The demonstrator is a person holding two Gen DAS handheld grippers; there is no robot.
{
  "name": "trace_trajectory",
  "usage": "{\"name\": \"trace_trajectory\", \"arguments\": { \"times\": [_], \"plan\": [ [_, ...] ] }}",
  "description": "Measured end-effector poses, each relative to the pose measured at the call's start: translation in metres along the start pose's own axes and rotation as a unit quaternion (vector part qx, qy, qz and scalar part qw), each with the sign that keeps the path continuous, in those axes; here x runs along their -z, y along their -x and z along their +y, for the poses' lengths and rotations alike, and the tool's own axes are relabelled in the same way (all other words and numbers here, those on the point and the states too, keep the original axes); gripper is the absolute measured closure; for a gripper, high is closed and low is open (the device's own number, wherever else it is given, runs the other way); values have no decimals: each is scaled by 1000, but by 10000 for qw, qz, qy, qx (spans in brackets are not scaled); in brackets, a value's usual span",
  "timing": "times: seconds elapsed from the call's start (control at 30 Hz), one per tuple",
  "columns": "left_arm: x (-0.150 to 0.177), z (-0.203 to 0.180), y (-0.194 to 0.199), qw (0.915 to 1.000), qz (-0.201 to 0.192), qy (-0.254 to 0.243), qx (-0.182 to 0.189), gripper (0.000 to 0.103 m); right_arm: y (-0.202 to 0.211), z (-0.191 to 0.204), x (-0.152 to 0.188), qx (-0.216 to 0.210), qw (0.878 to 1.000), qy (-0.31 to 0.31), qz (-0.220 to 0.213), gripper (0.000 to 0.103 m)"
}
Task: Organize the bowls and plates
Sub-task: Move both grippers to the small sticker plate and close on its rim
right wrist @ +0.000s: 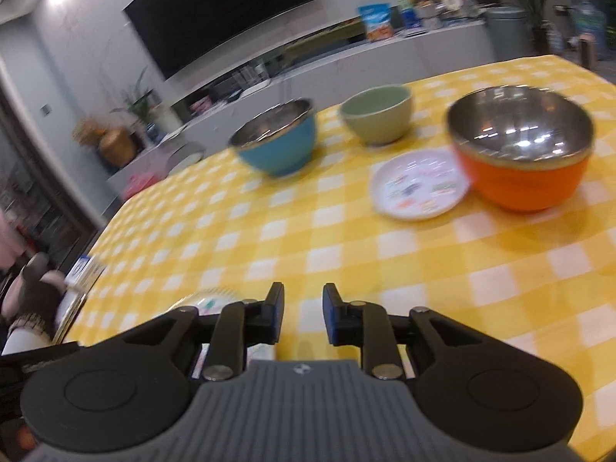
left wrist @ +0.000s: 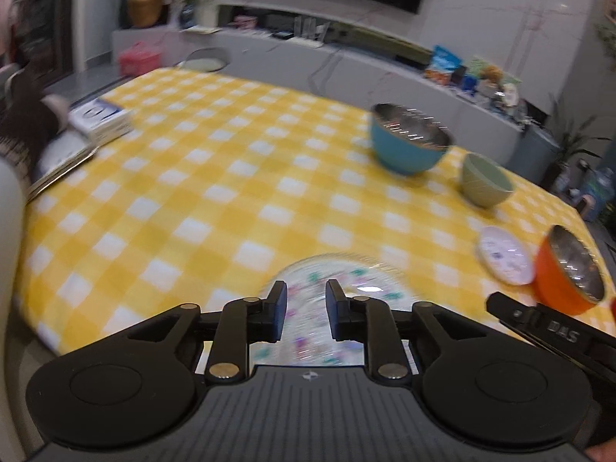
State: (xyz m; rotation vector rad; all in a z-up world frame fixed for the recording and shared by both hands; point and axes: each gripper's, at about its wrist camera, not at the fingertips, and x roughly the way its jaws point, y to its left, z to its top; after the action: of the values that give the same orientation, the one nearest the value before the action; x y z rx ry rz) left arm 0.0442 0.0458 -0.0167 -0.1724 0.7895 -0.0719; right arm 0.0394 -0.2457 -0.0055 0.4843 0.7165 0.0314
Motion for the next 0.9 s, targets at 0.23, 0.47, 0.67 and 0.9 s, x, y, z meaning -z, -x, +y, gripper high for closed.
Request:
{"name": "trace_trajectory", "arguments": {
  "times": [0.23,0.47,0.67,0.9],
  "plan": [
    [-11,-43,-15,9988,69,-210,447,69,3,-34,-15,699,9954,-547,-371,71],
    [-17,-78,-38,9972,75,-188,726,58,0,-58,-24,1022,9877,-1051,-544,66],
    [-19,-99,-60,9962,131,-194,833,55,-8,-71,-23,1169,9815,-1385,-621,65],
    [-19,-118,-84,9950,179,-181,963,53,-23,-85,-27,1135,9765,-1719,-633,65]
  ]
}}
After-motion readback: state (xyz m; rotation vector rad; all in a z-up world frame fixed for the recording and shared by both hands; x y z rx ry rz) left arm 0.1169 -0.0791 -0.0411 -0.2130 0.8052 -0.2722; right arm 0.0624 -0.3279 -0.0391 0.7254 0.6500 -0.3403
